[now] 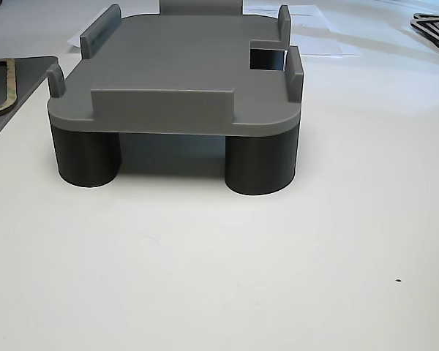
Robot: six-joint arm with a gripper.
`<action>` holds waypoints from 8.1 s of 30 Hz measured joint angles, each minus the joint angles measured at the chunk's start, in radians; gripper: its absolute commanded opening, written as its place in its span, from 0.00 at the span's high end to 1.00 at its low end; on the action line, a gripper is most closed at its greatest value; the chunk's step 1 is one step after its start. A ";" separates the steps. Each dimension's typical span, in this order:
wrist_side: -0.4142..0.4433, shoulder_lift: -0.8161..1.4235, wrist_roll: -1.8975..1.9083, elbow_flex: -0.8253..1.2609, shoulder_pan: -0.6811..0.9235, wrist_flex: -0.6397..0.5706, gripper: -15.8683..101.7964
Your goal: Move top rectangular frame to the holder.
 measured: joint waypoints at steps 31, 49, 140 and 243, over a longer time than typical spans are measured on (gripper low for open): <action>-0.040 -0.152 -0.051 0.067 -0.063 -0.187 0.22; -0.117 -0.184 -0.086 0.028 -0.121 -0.126 0.22; -0.077 -0.672 1.583 -0.887 -0.509 0.255 0.95; -0.117 0.497 -0.276 -0.100 -0.971 -0.267 0.02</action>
